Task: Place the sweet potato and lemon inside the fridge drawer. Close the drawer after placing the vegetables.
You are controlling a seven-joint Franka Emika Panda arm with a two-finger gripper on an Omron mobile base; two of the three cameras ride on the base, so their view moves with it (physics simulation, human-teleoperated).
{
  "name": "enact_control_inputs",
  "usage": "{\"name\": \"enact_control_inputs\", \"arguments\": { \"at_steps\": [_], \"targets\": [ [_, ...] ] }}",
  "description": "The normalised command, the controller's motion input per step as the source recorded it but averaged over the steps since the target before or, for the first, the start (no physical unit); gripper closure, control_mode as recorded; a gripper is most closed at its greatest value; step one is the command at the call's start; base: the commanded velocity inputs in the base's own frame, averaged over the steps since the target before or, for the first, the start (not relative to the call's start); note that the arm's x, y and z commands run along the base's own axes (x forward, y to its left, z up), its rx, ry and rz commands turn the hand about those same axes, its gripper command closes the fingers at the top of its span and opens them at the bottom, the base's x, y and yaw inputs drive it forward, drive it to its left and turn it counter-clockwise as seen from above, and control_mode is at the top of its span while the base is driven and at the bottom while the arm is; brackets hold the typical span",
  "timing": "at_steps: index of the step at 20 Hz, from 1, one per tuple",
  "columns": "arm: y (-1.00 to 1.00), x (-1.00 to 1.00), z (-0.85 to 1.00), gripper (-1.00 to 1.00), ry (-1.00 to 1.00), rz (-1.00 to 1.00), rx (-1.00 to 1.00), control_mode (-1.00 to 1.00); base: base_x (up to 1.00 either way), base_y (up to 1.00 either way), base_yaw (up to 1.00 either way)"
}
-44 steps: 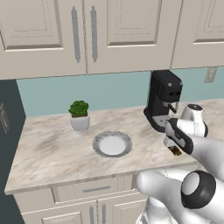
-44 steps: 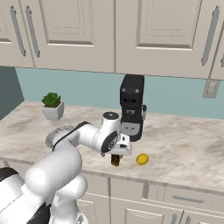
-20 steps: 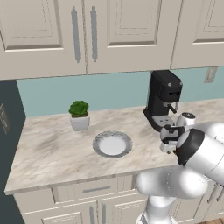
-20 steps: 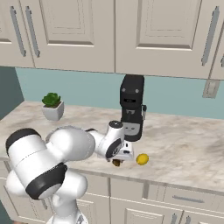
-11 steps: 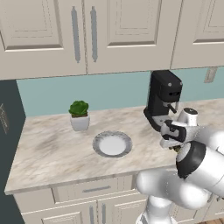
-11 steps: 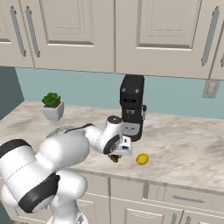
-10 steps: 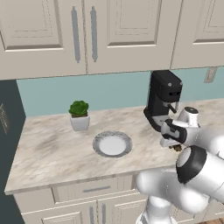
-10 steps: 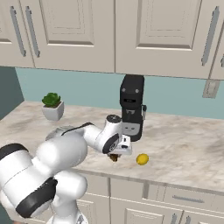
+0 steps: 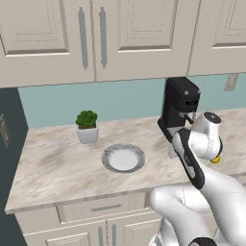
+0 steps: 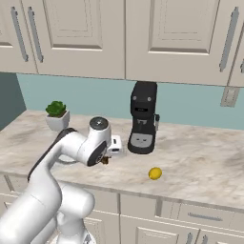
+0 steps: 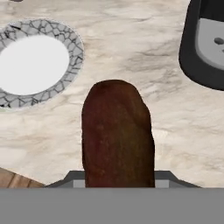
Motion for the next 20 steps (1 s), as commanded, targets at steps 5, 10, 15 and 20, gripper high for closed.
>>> {"name": "enact_control_inputs", "arguments": {
  "at_steps": [5, 10, 15, 20],
  "targets": [
    [0.83, -0.30, 0.98, 1.00, -0.04, 0.07, 0.00, -1.00, 0.00, 0.00, 0.00],
    [0.66, -0.17, 0.97, 1.00, -0.01, 0.02, 0.00, -1.00, 0.00, 0.00, 0.00],
    [0.27, -0.04, 0.30, 1.00, 0.00, 0.00, 0.00, -1.00, 0.00, 0.00, 0.00],
    [0.04, 0.00, -0.05, 1.00, 0.00, 0.00, 0.00, -1.00, 0.00, 0.00, 0.00]
  ]
}}
